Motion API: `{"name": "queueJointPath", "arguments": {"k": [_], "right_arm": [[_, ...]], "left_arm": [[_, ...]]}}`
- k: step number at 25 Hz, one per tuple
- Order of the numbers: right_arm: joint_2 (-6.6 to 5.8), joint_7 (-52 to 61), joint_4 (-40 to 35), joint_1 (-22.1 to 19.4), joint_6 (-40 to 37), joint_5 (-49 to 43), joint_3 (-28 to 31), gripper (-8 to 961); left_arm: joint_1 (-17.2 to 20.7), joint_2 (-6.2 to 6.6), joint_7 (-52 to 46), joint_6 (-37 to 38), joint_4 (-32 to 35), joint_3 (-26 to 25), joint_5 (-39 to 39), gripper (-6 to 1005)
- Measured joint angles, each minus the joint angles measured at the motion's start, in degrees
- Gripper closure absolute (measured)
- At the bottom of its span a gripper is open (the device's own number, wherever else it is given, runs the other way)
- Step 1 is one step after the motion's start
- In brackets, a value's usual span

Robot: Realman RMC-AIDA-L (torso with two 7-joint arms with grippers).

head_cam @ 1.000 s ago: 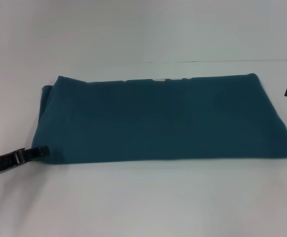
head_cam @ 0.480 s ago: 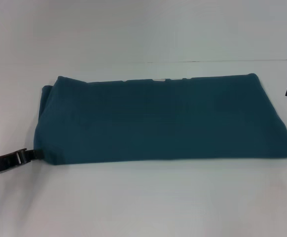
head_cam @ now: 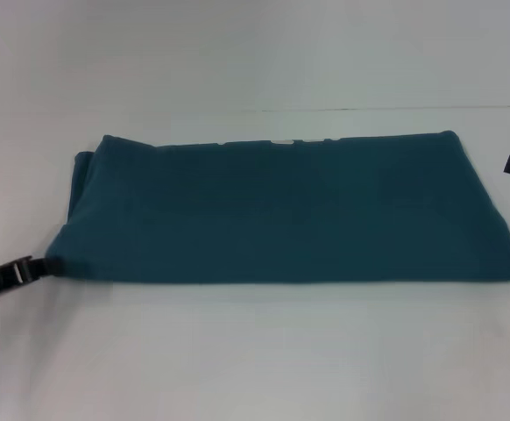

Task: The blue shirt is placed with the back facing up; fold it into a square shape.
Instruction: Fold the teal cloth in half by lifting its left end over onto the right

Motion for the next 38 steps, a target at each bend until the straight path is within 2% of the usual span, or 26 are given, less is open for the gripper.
{"name": "queueJointPath", "arguments": {"k": [11, 24, 31, 38], "right_arm": [[0.65, 0.0, 0.4, 0.4, 0.2, 0.0, -0.1, 162], [1.4, 0.1, 0.5, 0.9, 1.3, 0.0, -0.4, 163], [1.44, 0.1, 0.5, 0.9, 1.4, 0.0, -0.4, 163], [1.44, -0.2, 0.5, 0.9, 1.3, 0.0, -0.3, 163]], "left_arm": [[1.5, 1.02, -1.3, -0.8, 2.9, -1.2, 0.0, 980], [3.3, 2.08, -1.4, -0.1, 5.2, -7.8, 2.9, 981], [5.4, 2.35, -2.6, 0.0, 8.5, -9.4, 3.1, 980], [5.4, 2.66, -1.7, 6.4, 10.1, -11.1, 0.2, 981]]}}
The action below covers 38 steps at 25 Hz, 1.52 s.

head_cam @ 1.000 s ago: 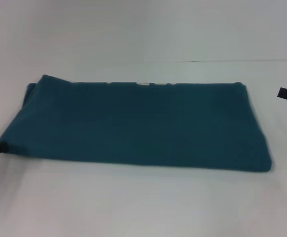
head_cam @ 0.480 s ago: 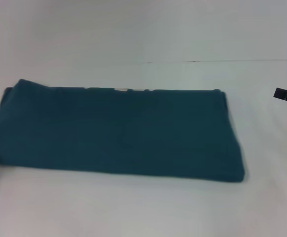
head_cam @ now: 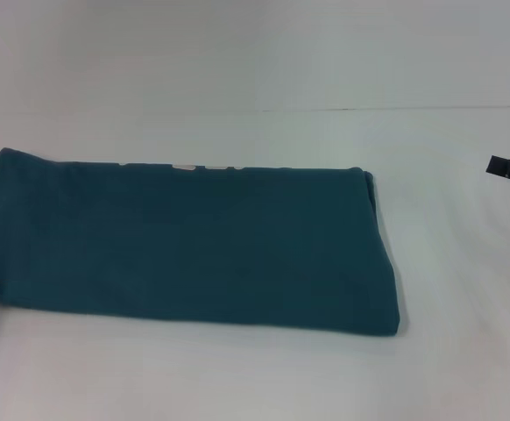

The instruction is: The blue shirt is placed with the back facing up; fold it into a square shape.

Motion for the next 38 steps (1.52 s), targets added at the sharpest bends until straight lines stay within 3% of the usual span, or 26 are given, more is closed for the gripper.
{"name": "queueJointPath", "arguments": {"k": [5, 8, 13, 17, 21, 22, 23, 25, 26, 30, 34, 38], "right_arm": [[0.04, -0.4, 0.0, -0.1, 0.1, 0.0, 0.1, 163], [0.07, -0.9, 0.0, -0.5, 0.2, 0.0, 0.2, 163], [-0.21, -1.7, 0.0, -1.0, -0.2, 0.0, 0.0, 163], [-0.65, -1.8, -0.4, -1.8, -0.9, -0.1, -0.1, 163], [-1.75, -2.3, -0.6, -2.5, -2.4, -0.4, -0.2, 162], [-1.75, -2.3, -0.6, -2.5, -2.4, -0.4, -0.2, 162], [-1.91, -2.5, -0.6, -2.6, -2.7, -0.4, -0.2, 162], [-2.13, -3.0, -0.6, -2.8, -3.0, -0.4, -0.2, 162], [-2.18, -3.3, -0.6, -2.9, -3.1, -0.4, -0.2, 162], [-2.29, -4.2, -0.6, -3.1, -3.1, -0.5, -0.2, 162], [-2.3, -4.5, -0.4, -3.3, -2.9, -0.5, -0.2, 163], [-2.29, -4.4, -0.2, -3.6, -3.1, -0.7, -0.3, 163]], "left_arm": [[-2.6, -0.54, 2.9, 9.2, -0.1, 0.9, -7.1, 981], [-6.2, -2.35, 4.4, 16.5, -0.4, 4.6, -13.8, 981], [-11.6, -5.11, 5.6, 17.5, -3.7, 15.2, -22.0, 980], [-18.0, -5.16, 10.4, 13.3, -17.5, 25.5, -30.4, 980], [-24.2, -5.44, 20.1, 7.4, -33.4, 29.8, -35.6, 980], [-24.2, -5.44, 20.1, 7.4, -33.4, 29.8, -35.6, 980], [-28.9, -5.48, 32.0, 2.1, -48.3, 28.6, -39.6, 980], [-29.9, -5.48, 36.1, 0.1, -53.0, 27.0, -40.7, 980], [-30.9, -5.48, 40.8, -2.1, -58.5, 24.5, -41.6, 980], [-30.9, -5.5, 62.2, -12.0, -76.0, 10.0, -40.9, 981], [-28.0, -5.5, 73.0, -12.4, -81.5, 2.1, -31.6, 846], [-26.4, -5.51, 72.8, -9.5, -81.5, -2.0, -19.9, 673]]}}
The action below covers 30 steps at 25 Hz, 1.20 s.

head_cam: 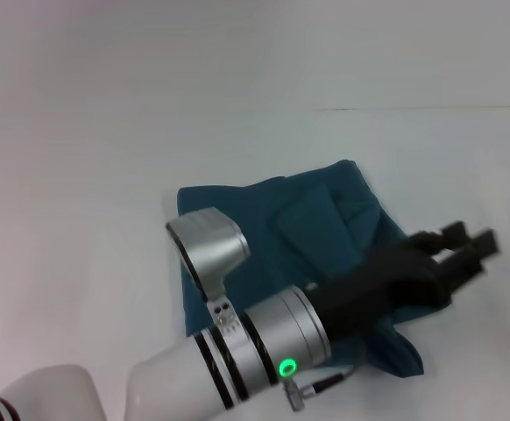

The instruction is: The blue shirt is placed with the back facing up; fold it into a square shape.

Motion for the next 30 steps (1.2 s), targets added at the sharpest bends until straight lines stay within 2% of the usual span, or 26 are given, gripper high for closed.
{"name": "queueJointPath", "arguments": {"k": [4, 9, 13, 16, 17, 19, 25, 30], "right_arm": [[-0.04, 1.1, 0.2, -0.2, -0.8, -0.2, -0.1, 163], [-0.77, 5.6, 0.3, 0.7, -3.9, -0.7, -1.2, 162], [-1.95, 11.8, 0.2, 2.8, -6.5, -0.9, -5.2, 162], [-2.28, 16.3, 0.3, 4.8, -6.7, -2.3, -8.6, 162], [-2.21, 17.7, 0.3, 5.7, -6.6, -3.2, -9.6, 162], [-1.75, 19.2, 0.3, 7.2, -6.3, -4.7, -10.9, 162], [0.8, 21.2, 0.3, 12.5, -4.6, -6.7, -14.5, 162], [1.7, 22.5, 0.3, 15.6, -2.1, -6.8, -17.0, 162]], "left_arm": [[0.8, 0.03, -1.6, 3.7, 2.1, -1.0, 4.9, 586], [2.5, 0.26, -6.4, 8.9, 8.5, -1.1, 6.3, 477], [4.3, 0.44, -8.6, 13.9, 15.4, -0.7, 7.7, 365], [5.4, 0.48, -9.3, 15.7, 19.9, -0.2, 8.4, 263], [5.8, 0.51, -9.3, 16.1, 21.5, 0.1, 8.8, 229], [6.6, 0.58, -9.3, 17.0, 24.6, 1.4, 9.3, 229], [9.3, 0.7, -10.1, 20.7, 33.1, 4.8, 9.4, 229], [11.3, 0.73, -12.5, 23.3, 39.3, 7.8, 9.4, 228]]}}
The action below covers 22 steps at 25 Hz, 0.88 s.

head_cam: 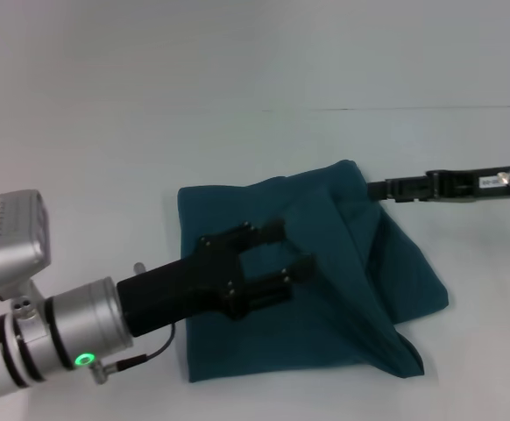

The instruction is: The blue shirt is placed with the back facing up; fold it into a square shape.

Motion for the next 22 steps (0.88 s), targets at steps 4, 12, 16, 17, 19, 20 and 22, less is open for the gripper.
{"name": "queueJointPath", "arguments": {"k": [4, 12, 16, 17, 19, 20, 22], "right_arm": [[0.59, 0.2, 0.0, 1.5, 1.9, -0.2, -2.1, 162], [0.68, 1.7, 0.1, 3.1, 2.5, -0.5, -5.1, 163], [0.66, 2.9, 0.0, 3.0, 2.5, -0.5, -6.4, 163], [0.62, 3.2, -0.2, 2.9, 2.4, -0.5, -6.6, 163], [0.22, 4.1, -0.2, 2.4, 1.9, -0.6, -6.7, 163], [0.02, 4.5, -0.2, 2.2, 1.8, -0.8, -6.7, 163], [-0.35, 5.5, 0.0, 1.8, 1.4, -1.5, -6.7, 163]], "left_arm": [[1.7, -0.02, -0.1, 1.5, 3.4, 2.5, 0.0, 228], [4.5, -0.03, -0.1, 3.3, 7.2, 5.0, 0.0, 228], [5.0, -0.03, -0.2, 3.4, 7.6, 5.2, -0.2, 227], [5.0, -0.03, -0.2, 3.4, 7.6, 5.2, -0.3, 227], [5.0, -0.03, -0.2, 3.4, 7.6, 5.2, -0.4, 227], [5.0, -0.03, -0.2, 3.4, 7.6, 5.2, -0.5, 227], [5.1, -0.03, -0.2, 3.3, 7.7, 5.2, -0.5, 227]]}}
